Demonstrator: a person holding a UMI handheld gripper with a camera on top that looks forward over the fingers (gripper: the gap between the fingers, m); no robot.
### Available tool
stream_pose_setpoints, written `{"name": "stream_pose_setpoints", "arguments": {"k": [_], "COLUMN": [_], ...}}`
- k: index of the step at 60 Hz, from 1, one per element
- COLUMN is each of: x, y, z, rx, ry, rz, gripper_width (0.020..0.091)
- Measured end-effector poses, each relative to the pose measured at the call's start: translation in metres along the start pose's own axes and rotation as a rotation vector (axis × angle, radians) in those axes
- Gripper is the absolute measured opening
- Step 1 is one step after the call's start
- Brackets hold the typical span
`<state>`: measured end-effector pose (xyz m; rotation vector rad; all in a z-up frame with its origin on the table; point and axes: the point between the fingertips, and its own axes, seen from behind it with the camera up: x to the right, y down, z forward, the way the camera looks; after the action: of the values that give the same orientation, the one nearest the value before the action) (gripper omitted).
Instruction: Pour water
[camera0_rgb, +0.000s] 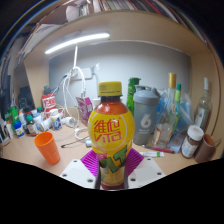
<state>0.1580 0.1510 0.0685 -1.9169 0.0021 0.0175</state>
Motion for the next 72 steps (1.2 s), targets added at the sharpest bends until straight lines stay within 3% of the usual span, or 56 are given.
{"name": "stream_pose_setpoints", "arguments": {"k": [5,7,12,23,29,36,50,72], "x": [0.001,0.003,0.004,0.005,0.006,0.009,0.009,-0.049], "y": [0.020,0.013,0.013,0.013,0.017,0.039,0.018,-0.034], "z": [0.005,0.005,0.002,0.003,0.002,-0.010,-0.088,-0.309], "rx": [-0.024,0.024,0.062,0.060,0.015,-0.121,-0.108,-0.045], "ry": [-0.011,-0.008,-0.001,-0.023,-0.028,-0.016,0.035,0.128], "rz": [0.023,0.001,-0.033,0.011,0.005,0.053,0.141,0.101], "gripper_width": [0.0332,0.0328,0.0354,0.0424,0.0536,0.0838,0.0832,0.0834]}}
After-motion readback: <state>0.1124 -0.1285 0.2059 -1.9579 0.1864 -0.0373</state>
